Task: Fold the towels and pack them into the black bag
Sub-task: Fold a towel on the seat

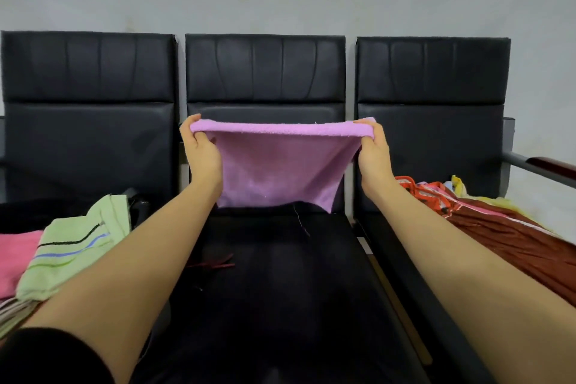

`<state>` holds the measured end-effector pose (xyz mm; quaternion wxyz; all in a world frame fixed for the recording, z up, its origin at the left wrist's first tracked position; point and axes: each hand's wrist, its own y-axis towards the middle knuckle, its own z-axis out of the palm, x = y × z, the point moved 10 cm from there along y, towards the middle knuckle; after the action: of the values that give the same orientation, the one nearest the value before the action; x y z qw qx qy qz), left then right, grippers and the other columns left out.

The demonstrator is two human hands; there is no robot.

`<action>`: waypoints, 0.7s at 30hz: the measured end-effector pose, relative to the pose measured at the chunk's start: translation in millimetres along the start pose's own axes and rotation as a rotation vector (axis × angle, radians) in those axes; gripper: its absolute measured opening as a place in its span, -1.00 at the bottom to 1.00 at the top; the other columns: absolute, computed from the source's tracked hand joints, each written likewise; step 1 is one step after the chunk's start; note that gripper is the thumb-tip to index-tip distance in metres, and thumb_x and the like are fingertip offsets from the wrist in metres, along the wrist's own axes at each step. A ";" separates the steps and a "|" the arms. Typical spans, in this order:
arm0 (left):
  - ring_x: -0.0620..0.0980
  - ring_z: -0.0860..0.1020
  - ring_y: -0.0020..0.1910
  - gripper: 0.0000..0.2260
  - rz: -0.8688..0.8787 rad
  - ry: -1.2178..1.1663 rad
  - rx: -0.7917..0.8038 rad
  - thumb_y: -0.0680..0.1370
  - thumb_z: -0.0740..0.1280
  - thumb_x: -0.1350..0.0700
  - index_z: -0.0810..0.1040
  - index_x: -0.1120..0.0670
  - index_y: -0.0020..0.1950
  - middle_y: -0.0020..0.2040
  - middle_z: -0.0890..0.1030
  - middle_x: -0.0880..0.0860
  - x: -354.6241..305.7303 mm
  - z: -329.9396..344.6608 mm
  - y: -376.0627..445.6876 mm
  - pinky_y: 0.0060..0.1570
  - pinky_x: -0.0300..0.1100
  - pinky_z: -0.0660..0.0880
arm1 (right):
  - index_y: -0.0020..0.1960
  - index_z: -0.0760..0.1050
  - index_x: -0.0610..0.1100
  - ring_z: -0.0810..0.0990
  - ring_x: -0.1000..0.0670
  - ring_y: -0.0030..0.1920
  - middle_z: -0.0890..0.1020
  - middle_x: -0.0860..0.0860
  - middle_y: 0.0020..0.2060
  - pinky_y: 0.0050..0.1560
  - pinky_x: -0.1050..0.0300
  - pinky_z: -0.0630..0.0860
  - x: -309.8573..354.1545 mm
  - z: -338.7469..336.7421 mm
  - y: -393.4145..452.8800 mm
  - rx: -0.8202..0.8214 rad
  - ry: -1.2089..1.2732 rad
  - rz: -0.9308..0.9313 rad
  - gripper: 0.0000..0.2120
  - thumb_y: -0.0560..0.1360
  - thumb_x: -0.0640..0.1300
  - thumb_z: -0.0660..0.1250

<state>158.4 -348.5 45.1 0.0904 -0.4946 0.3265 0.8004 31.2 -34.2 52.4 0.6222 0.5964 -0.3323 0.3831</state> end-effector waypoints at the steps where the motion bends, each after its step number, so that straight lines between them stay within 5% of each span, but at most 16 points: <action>1: -0.08 0.47 0.08 -0.72 0.003 0.013 -0.017 0.67 -0.01 0.14 0.35 0.04 0.33 0.17 0.47 0.00 3.9 -4.4 -5.9 0.08 -0.25 0.43 | -0.08 0.46 0.04 0.47 0.13 -0.07 0.55 0.14 -0.11 -0.08 0.29 0.41 -5.9 -0.7 -6.7 0.001 0.005 0.009 -0.74 0.54 -0.25 0.07; 4: -0.08 0.45 -0.03 -0.75 -0.046 0.036 -0.092 0.65 0.02 0.15 0.38 0.07 0.27 0.05 0.48 -0.01 29.4 -23.9 -30.4 -0.03 -0.25 0.41 | -0.07 0.47 -0.01 0.49 0.00 -0.01 0.57 0.00 -0.05 -0.12 0.18 0.41 -33.3 -6.2 -28.6 0.004 -0.063 0.058 -0.79 0.51 -0.21 0.09; 9: 0.15 0.46 0.11 -0.81 -0.229 0.220 -0.229 0.62 0.01 0.11 0.41 0.00 0.07 -0.05 0.52 0.02 83.5 -67.7 -78.5 0.24 0.07 0.38 | -0.15 0.50 0.03 0.53 -0.13 -0.01 0.59 0.00 -0.10 -0.06 0.07 0.53 -83.2 -18.8 -72.9 -0.024 -0.189 0.249 -0.81 0.42 -0.08 0.10; 12: 0.17 0.47 0.15 -0.75 -0.308 0.360 -0.281 0.62 0.00 0.13 0.43 0.09 0.15 0.13 0.52 0.09 91.5 -84.3 -103.1 0.32 0.01 0.25 | -0.07 0.52 0.01 0.51 -0.15 0.07 0.58 -0.04 -0.01 0.21 -0.13 0.42 -86.4 -33.5 -91.5 -0.091 -0.404 0.230 -0.75 0.49 -0.12 0.06; 16: 0.20 0.40 0.17 -0.68 -0.330 0.545 -0.316 0.62 0.01 0.14 0.51 0.20 0.15 0.29 0.40 0.14 88.8 -99.0 -118.8 0.22 -0.11 0.15 | 0.08 0.54 -0.17 0.46 -0.15 0.15 0.53 -0.12 0.10 0.27 -0.08 0.29 -84.0 -45.6 -103.4 -0.129 -0.600 0.188 -0.66 0.55 -0.17 0.01; 21: 0.14 0.44 -0.11 -0.70 -0.279 0.866 -0.166 0.58 0.06 0.11 0.52 0.22 -0.13 -0.05 0.58 0.19 96.2 -105.7 -112.5 0.21 -0.02 0.18 | -0.11 0.52 -0.19 0.39 -0.02 -0.12 0.48 -0.01 -0.22 0.19 0.02 0.23 -106.5 -49.7 -110.1 -0.096 -0.674 0.299 -0.76 0.58 -0.19 0.09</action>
<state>241.0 -343.7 -116.9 0.0127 -0.8282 0.1990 0.5238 73.4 7.3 -97.3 0.4424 0.6040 -0.6196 0.2358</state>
